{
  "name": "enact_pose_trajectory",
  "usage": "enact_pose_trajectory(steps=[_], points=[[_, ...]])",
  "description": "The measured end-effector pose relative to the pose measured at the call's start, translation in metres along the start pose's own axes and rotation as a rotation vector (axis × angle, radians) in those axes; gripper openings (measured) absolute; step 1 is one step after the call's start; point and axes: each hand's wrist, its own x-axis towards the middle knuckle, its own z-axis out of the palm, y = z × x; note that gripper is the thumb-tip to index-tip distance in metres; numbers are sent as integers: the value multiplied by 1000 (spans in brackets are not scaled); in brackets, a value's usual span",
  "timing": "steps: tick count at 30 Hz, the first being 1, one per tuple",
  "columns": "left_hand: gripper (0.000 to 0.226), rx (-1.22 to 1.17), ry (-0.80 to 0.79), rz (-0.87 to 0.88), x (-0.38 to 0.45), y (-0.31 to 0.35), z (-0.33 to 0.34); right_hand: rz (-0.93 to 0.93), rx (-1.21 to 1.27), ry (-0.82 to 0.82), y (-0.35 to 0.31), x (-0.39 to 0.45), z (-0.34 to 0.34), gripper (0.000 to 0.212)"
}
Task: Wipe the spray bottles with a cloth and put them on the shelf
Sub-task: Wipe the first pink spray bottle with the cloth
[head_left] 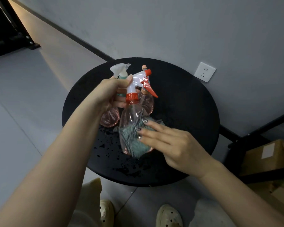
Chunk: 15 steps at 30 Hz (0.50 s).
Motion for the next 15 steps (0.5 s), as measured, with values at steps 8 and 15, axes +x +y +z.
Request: enact_pose_trajectory(steps=[8, 15], points=[[20, 1, -36, -16, 0, -8, 18, 422, 200, 110, 5, 23, 9, 58], [21, -1, 7, -28, -1, -3, 9, 63, 77, 1, 0, -1, 5, 49]])
